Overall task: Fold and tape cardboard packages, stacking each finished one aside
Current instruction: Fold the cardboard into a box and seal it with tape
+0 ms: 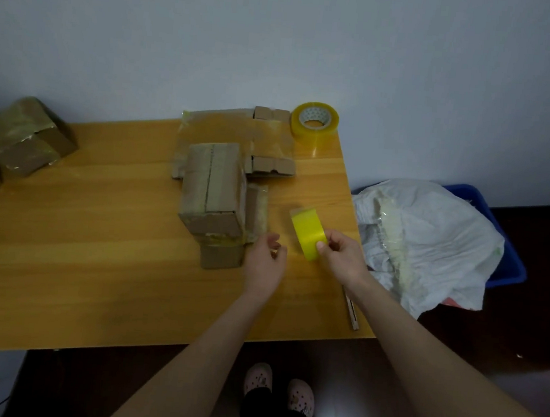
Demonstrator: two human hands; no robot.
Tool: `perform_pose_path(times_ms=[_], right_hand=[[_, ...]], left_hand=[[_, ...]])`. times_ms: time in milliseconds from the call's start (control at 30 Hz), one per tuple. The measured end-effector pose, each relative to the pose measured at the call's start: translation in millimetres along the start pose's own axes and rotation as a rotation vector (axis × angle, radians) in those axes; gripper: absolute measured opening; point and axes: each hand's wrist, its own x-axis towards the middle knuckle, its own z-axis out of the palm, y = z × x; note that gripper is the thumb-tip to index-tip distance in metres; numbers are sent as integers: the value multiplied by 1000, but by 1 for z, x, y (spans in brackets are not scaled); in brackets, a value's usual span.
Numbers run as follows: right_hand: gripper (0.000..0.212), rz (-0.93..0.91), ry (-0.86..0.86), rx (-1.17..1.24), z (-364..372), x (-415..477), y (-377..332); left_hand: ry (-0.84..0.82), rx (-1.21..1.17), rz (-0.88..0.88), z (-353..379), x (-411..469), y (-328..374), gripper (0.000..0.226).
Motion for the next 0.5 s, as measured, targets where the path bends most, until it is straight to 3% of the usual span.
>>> perform_pose_path(times_ms=[100,333,433,500], right_hand=[[16,-15,-14,-50,3,-2,8],[25,10,-50,-101,10,-4,16],[35,60,102,-504,-1,-14,23],[36,230,137,-767,-10,-23,31]], left_hand=[[31,-223,-69,0,3,13,26],[-45,-391,-154,-3,3,38,41],[5,-341,-88,-10,3,44,37],[15,-335,-93,-17,3,45,38]])
